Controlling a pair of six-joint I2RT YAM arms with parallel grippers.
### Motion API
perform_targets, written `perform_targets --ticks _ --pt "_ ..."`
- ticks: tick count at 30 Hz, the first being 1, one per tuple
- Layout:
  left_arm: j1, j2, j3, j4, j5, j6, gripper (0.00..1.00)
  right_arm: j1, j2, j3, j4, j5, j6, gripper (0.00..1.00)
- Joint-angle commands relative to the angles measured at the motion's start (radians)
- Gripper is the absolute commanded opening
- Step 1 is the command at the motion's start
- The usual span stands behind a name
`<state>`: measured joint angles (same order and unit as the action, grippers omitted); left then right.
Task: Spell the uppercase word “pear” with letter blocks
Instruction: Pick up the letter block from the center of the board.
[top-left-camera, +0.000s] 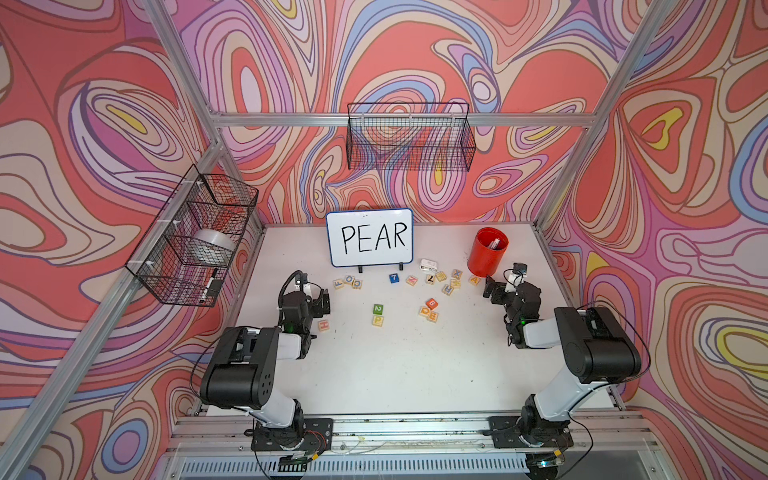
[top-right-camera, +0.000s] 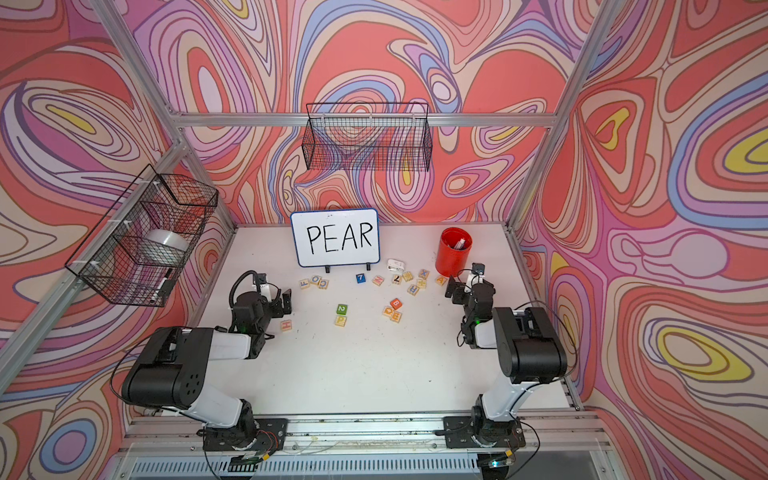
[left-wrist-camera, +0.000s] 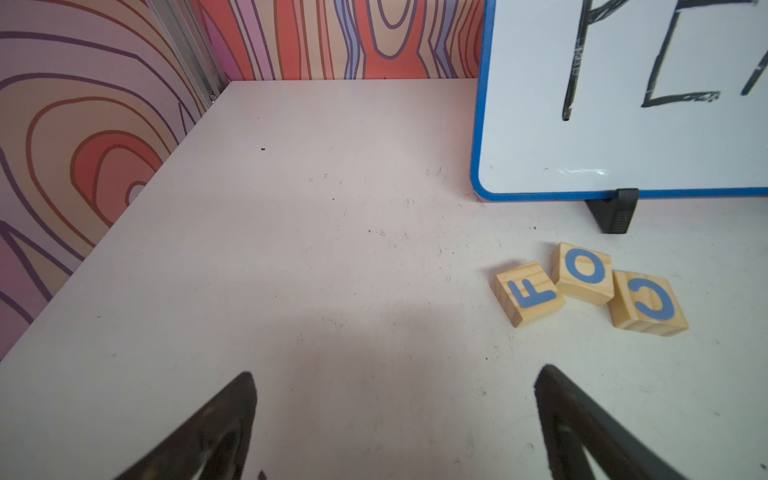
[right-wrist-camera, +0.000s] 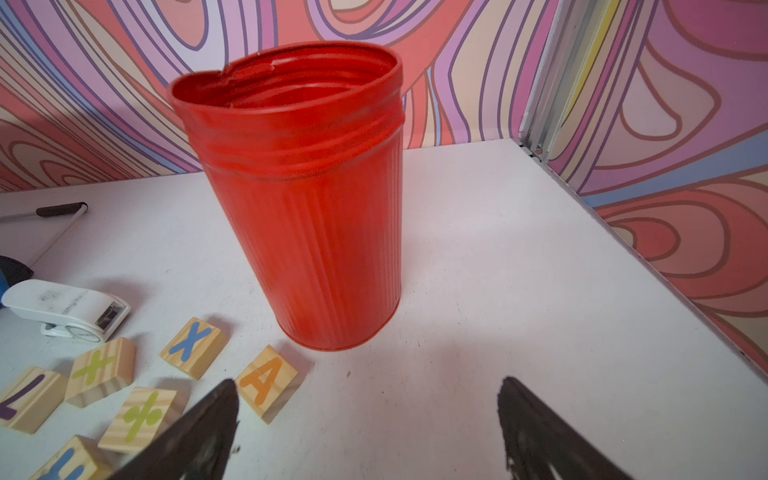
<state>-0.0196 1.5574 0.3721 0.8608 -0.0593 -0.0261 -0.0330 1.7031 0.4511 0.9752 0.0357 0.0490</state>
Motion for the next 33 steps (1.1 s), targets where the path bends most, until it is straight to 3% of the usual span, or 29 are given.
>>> perform_targets --ticks 1,5,10,16,18,20,22,24,28,33 --pt "0.003 -0.022 0.013 0.008 -0.016 0.005 1.00 0.004 0.007 0.007 0.000 -0.003 -0.001 0.98" --pt "-0.002 -0.104 0.041 -0.111 -0.004 0.019 1.00 0.004 -0.065 0.024 -0.082 -0.017 -0.009 0.98" --pt "-0.068 -0.345 0.129 -0.441 -0.021 0.004 1.00 0.004 -0.274 0.160 -0.475 -0.102 -0.007 0.98" --pt "-0.177 -0.488 0.380 -1.006 0.038 -0.373 1.00 0.034 -0.451 0.350 -0.942 -0.289 0.243 0.98" --pt "-0.240 -0.516 0.369 -1.034 0.090 -0.514 1.00 0.092 -0.474 0.383 -1.026 -0.372 0.312 0.98" --pt "-0.337 -0.542 0.316 -0.985 0.112 -0.644 1.00 0.214 -0.498 0.372 -1.026 -0.377 0.353 0.98" --pt "-0.459 -0.562 0.265 -0.948 0.078 -0.760 1.00 0.359 -0.520 0.340 -0.991 -0.326 0.428 0.99" --pt "-0.569 -0.563 0.243 -0.967 0.031 -0.854 1.00 0.440 -0.530 0.300 -0.952 -0.289 0.547 0.98" --pt "-0.792 -0.554 0.235 -1.044 -0.115 -0.995 1.00 0.528 -0.539 0.186 -0.835 -0.268 0.776 0.98" --pt "-0.913 -0.521 0.272 -1.165 -0.194 -1.086 1.00 0.631 -0.558 0.137 -0.864 -0.172 0.882 0.98"
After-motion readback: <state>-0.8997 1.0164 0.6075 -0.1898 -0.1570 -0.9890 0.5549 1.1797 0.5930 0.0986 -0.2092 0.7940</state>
